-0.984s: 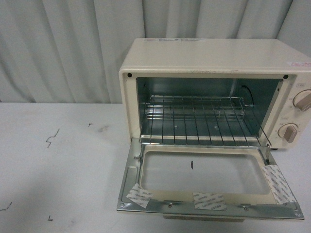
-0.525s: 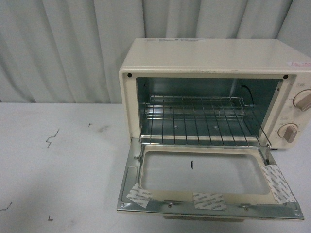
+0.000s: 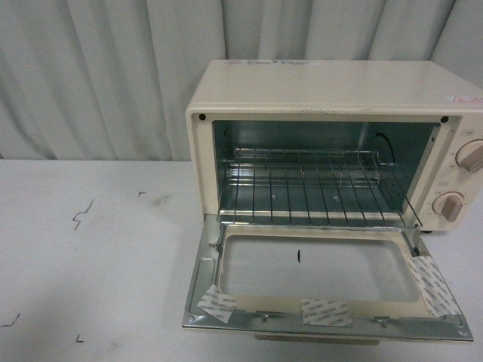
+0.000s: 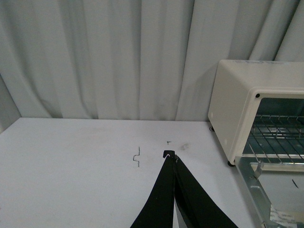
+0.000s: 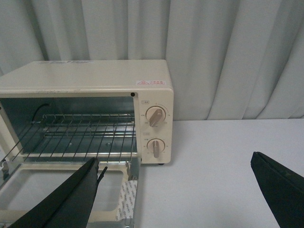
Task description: Open oven
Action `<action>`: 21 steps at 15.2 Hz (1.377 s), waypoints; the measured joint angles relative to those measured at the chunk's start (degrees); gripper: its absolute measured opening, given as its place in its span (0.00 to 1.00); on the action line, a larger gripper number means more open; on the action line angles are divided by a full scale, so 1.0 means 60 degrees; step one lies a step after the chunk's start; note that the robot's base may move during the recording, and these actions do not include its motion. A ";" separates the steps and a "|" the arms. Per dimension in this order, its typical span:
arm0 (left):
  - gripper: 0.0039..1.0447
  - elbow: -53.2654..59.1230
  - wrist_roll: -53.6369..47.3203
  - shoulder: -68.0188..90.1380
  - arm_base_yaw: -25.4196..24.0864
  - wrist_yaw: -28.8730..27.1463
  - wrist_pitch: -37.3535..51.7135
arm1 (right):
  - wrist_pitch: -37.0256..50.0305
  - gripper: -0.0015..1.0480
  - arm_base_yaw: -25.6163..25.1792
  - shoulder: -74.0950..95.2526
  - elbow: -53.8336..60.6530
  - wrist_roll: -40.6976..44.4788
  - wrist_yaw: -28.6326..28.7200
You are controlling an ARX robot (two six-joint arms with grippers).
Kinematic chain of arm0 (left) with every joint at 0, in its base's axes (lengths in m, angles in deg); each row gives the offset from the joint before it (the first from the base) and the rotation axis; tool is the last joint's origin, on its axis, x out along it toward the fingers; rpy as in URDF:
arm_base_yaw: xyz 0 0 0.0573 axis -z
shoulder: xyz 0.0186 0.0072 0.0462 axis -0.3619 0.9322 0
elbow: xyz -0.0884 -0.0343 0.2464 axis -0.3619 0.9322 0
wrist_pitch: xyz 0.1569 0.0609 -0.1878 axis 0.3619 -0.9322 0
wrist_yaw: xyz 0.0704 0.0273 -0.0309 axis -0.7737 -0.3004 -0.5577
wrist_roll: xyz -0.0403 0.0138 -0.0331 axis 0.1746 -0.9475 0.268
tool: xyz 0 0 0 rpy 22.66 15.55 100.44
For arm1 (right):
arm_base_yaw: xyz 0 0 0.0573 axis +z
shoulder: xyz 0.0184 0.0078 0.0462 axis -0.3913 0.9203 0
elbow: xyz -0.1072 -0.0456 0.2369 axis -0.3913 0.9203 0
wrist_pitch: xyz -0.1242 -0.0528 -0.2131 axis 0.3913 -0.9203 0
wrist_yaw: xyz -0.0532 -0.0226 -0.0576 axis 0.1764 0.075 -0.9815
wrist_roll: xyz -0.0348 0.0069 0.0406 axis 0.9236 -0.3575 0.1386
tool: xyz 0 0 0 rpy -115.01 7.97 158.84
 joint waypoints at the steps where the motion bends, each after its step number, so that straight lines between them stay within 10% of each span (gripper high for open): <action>1: 0.01 0.0000 0.0000 0.0000 0.0000 0.0004 0.0000 | 0.0000 0.94 0.0000 0.0000 0.0000 0.0000 0.0000; 3: 0.10 0.0000 0.0000 0.0000 0.0000 0.0004 0.0000 | 0.0000 0.94 0.0000 0.0000 0.0000 0.0000 0.0000; 10: 0.96 0.0000 -0.0007 0.0000 0.0000 0.0004 0.0000 | 0.0000 0.94 0.0000 0.0000 0.0000 0.0000 0.0000; 21: 0.94 0.0000 -0.0004 0.0000 0.0000 0.0004 0.0004 | -0.0004 0.94 0.0000 0.0004 0.0000 0.0000 0.0000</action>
